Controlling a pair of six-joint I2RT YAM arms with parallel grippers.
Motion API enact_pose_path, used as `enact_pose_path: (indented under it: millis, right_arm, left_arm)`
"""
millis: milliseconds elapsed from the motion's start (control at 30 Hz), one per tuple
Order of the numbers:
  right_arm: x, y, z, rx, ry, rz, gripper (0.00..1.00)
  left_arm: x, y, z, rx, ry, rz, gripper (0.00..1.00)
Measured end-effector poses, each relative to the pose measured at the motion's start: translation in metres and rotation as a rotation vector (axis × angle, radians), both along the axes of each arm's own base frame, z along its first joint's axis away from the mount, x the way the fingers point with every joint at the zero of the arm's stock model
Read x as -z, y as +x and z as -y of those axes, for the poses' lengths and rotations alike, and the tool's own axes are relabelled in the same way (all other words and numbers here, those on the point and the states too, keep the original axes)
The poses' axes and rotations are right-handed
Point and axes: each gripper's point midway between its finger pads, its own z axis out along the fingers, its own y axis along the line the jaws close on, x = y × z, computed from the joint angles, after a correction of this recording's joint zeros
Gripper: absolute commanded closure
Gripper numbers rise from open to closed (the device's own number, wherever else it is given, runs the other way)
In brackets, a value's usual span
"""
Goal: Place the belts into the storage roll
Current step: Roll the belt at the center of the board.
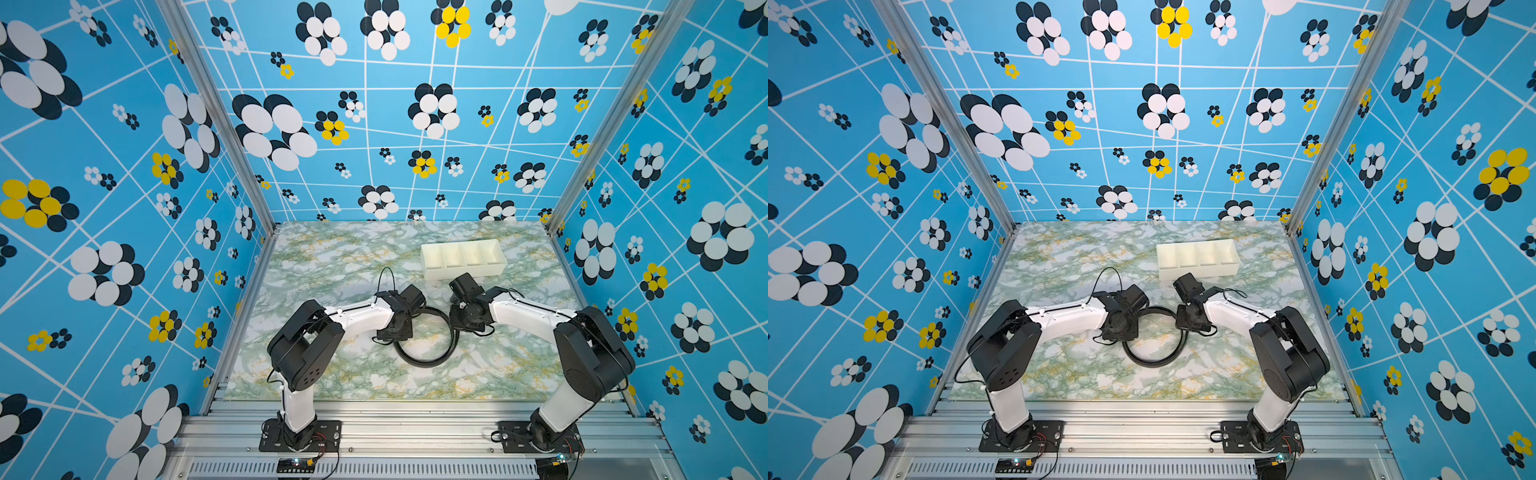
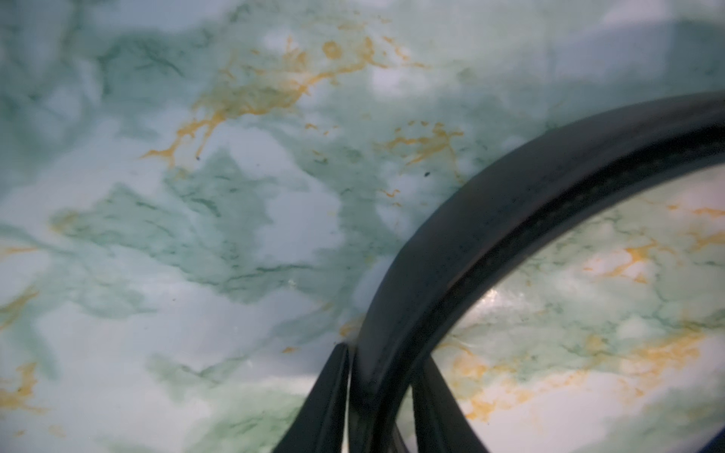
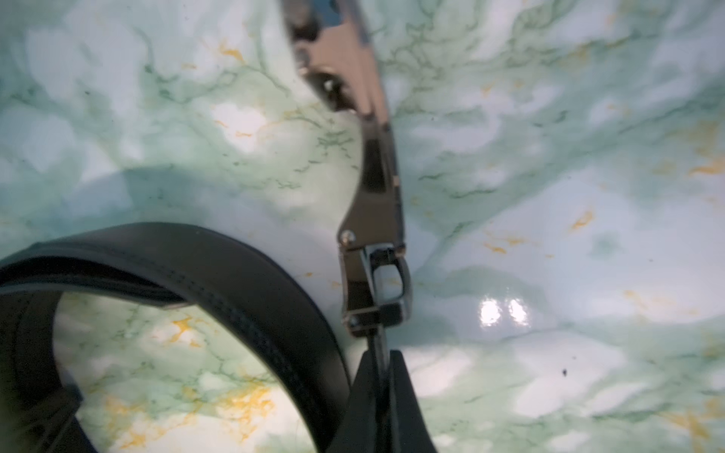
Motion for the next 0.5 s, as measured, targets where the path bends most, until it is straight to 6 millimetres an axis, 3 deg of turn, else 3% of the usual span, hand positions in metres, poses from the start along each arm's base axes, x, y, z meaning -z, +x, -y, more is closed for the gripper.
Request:
enact_pose_path:
  millis: [500]
  right_arm:
    - [0.003,-0.011,0.05,0.105,-0.031,-0.001,1.0]
  left_arm:
    - [0.002,0.023,-0.02,0.035,0.066,0.024,0.7]
